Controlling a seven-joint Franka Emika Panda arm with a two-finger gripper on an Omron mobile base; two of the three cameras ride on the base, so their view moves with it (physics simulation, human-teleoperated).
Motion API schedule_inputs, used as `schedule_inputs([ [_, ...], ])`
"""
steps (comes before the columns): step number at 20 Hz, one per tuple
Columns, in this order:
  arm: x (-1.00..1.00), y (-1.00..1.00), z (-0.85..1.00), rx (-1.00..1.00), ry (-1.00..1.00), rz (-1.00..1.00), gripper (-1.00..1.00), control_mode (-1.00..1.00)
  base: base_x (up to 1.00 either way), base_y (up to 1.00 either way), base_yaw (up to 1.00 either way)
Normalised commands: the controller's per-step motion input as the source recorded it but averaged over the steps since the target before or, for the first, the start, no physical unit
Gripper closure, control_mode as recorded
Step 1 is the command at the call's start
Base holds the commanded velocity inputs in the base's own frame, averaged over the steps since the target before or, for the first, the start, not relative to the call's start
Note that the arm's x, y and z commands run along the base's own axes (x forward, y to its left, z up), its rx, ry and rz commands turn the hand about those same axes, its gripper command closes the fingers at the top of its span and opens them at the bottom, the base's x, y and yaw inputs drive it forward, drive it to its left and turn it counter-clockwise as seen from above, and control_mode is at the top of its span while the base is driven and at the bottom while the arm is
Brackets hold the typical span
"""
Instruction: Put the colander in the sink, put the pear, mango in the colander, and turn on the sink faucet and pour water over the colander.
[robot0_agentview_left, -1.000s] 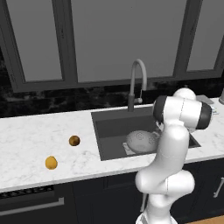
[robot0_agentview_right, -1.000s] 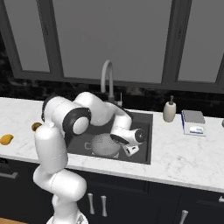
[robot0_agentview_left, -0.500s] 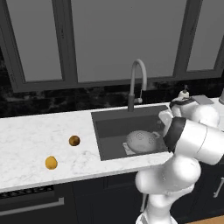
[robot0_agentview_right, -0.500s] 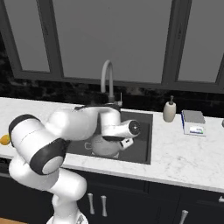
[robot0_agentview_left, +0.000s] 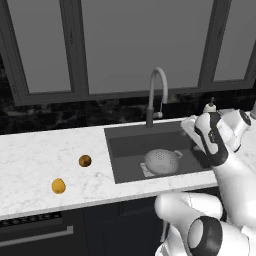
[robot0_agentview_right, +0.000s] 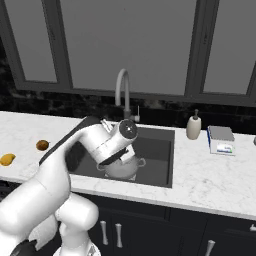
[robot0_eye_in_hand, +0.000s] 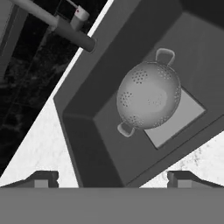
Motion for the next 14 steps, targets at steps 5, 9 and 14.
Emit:
schedule_inputs([
  [5, -0.68, 0.99, 0.76, -0.28, 0.0, 0.0, -1.0, -1.0, 0.0, 0.0, 0.0],
  [9, -0.18, 1.0, 0.42, -0.22, 0.03, 0.1, -1.0, -1.0, 0.0, 0.0, 0.0],
  [14, -0.01, 1.0, 0.25, -0.15, 0.15, 0.17, -1.0, -1.0, 0.0, 0.0, 0.0],
])
